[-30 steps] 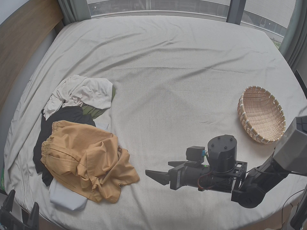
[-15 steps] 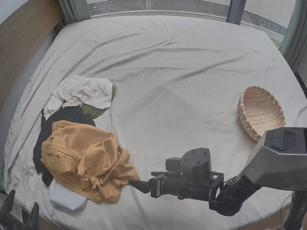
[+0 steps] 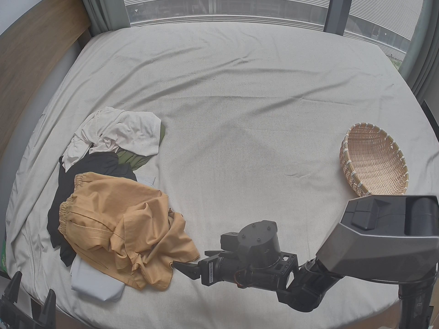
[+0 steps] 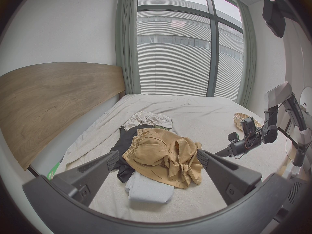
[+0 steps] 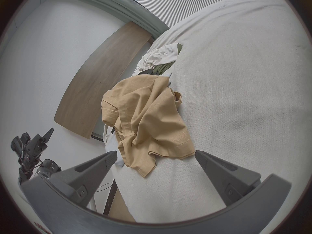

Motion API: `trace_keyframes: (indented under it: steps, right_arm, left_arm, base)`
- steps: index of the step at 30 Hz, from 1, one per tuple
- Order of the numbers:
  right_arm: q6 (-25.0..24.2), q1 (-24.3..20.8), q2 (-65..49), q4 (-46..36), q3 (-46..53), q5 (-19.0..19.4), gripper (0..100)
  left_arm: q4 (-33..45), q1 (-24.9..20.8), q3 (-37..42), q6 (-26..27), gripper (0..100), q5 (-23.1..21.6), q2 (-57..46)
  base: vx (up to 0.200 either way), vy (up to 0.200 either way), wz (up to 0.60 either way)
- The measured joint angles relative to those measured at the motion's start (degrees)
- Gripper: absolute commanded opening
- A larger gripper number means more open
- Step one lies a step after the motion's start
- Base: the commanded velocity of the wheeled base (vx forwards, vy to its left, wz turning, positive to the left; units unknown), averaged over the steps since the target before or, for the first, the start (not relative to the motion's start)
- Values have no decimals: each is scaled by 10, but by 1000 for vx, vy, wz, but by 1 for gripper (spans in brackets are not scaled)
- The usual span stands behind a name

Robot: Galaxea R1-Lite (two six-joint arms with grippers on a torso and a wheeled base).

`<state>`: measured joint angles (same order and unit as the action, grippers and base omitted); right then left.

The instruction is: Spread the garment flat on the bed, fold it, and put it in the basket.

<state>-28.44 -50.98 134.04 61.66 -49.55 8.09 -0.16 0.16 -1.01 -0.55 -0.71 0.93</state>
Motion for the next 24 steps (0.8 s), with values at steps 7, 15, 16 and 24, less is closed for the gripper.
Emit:
trace_keyframes:
  steps: [7,15,16,24]
  right_arm:
    - [0,0,23,-1,-21,-8,100]
    - [-1,1,47,-1,-41,-15,100]
    - [-1,1,49,0,-43,-16,100]
    - [-1,2,71,-2,-68,-24,100]
  left_arm:
    - [0,0,0,0,100,0,0]
    - [0,0,0,0,100,0,0]
    - [0,0,0,0,100,0,0]
    - [0,0,0,1,100,0,0]
  base:
    - [0,0,0]
    - [0,0,0]
    - [0,0,0]
    - [0,0,0]
